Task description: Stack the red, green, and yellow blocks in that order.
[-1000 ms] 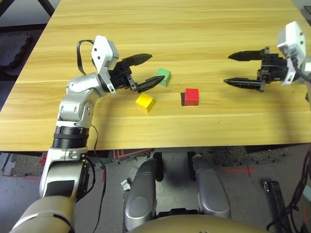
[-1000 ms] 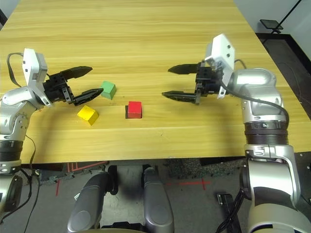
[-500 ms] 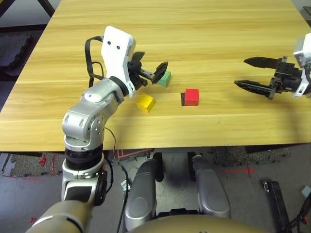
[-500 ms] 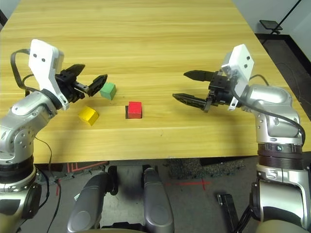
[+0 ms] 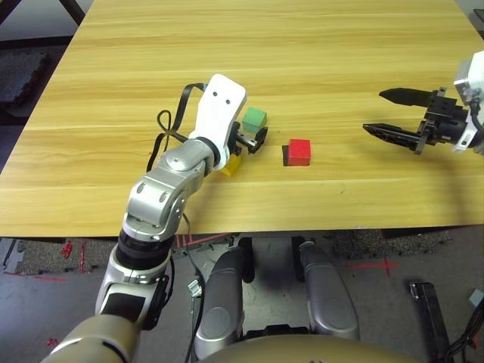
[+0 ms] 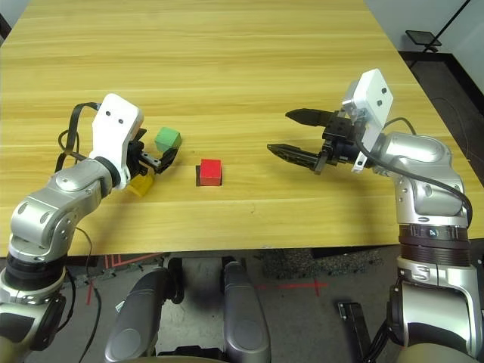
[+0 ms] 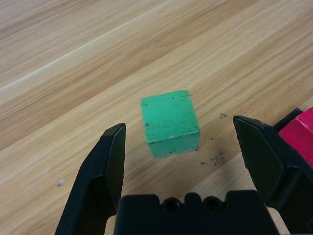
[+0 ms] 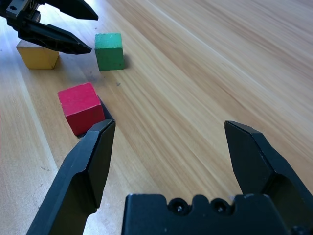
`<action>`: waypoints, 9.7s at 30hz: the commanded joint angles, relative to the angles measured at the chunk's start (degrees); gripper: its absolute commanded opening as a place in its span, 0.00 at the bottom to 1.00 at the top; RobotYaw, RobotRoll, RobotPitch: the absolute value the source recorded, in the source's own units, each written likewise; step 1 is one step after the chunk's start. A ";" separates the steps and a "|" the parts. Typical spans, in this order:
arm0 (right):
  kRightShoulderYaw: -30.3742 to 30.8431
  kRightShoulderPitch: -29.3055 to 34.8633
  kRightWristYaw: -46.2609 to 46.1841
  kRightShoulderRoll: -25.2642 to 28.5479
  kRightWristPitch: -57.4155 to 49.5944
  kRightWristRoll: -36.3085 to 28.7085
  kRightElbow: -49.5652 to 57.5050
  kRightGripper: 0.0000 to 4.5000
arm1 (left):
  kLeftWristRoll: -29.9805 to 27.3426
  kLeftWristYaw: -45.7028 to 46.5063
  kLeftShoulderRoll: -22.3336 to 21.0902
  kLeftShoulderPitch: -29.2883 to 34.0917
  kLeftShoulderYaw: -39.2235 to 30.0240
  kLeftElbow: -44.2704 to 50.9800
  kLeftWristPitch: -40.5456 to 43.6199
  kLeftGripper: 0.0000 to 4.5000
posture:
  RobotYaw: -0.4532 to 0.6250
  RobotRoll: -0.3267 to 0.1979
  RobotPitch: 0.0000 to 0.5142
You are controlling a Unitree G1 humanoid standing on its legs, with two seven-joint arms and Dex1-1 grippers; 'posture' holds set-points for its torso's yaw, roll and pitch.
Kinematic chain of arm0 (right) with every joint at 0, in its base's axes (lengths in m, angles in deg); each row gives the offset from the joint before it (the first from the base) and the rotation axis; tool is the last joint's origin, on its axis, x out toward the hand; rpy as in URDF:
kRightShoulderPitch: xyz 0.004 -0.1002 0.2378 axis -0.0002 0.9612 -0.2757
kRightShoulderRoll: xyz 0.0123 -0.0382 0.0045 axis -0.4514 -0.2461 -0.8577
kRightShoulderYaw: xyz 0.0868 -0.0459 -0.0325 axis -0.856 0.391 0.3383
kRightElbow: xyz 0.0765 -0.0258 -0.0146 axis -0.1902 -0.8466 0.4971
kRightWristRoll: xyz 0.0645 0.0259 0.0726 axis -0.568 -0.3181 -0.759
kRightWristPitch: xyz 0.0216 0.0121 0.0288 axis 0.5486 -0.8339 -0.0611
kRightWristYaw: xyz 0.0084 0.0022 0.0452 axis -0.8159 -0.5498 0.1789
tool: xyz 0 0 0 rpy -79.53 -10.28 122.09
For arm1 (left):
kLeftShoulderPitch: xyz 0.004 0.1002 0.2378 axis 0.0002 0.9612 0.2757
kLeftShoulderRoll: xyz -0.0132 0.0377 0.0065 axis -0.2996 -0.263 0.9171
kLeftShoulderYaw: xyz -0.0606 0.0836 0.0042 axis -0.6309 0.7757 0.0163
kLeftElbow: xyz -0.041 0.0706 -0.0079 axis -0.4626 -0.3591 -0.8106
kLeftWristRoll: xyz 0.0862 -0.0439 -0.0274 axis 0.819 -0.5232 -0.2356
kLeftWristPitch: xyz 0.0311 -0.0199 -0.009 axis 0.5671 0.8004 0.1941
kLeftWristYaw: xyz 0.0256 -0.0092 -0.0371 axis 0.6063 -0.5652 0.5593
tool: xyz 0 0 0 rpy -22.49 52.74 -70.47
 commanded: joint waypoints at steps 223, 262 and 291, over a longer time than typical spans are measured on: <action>5.39 4.93 4.87 0.83 1.53 -2.85 5.18 1.00 | 3.34 -45.12 -16.31 -12.64 -4.88 -24.79 -20.21 0.99 | 0.61 0.76 0.52; 7.29 1.96 6.03 -1.99 4.86 -0.88 -1.68 1.00 | -7.58 -9.95 -5.13 24.97 -18.05 22.96 5.78 0.99 | 0.70 0.83 0.58; 7.26 1.71 5.77 -2.34 4.24 -1.10 -1.15 1.00 | -6.05 -10.24 -8.45 29.53 -12.11 12.63 -5.25 0.86 | 0.68 0.80 0.60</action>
